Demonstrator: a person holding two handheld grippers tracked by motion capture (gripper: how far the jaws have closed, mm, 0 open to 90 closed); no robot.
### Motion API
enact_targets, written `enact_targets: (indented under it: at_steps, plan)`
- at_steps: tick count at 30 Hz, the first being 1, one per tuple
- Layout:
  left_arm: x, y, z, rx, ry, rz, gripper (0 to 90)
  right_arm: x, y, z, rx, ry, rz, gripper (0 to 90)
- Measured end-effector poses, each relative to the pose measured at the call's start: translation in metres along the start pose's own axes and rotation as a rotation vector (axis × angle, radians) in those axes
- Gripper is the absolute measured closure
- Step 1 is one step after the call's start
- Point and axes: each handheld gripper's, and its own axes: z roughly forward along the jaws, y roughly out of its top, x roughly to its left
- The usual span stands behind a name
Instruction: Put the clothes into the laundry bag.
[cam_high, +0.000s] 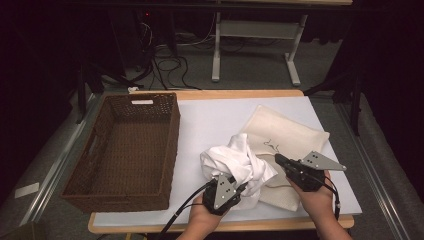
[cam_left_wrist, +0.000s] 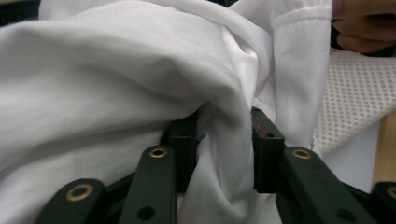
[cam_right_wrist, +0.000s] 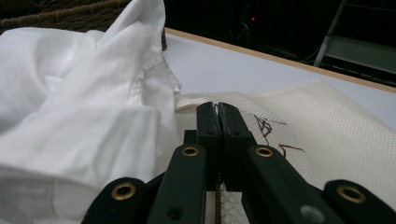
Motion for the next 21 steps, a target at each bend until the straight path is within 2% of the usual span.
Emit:
enact_targets:
  at_steps: [2, 6, 10, 17, 21]
  plan:
    - [0.0, -0.001, 0.0, -0.009, -0.01, -0.02, 56.9, 0.0, -0.001, 0.0, 0.001, 0.0, -0.005, 89.3]
    - [-0.002, -0.001, -0.002, -0.019, -0.015, -0.035, 50.9, 0.001, -0.003, -0.001, 0.008, 0.001, 0.0, 89.3]
    - [-0.004, -0.001, -0.007, -0.039, -0.048, -0.064, 43.0, 0.0, -0.004, -0.003, 0.008, 0.0, -0.009, 89.2]
    - [-0.008, 0.004, -0.022, -0.096, -0.023, -0.093, 32.3, -0.001, -0.006, -0.005, 0.006, 0.004, 0.007, 89.1]
    - [-0.006, 0.006, -0.03, -0.111, -0.014, -0.107, 29.6, -0.001, -0.006, -0.006, 0.008, 0.003, 0.012, 89.1]
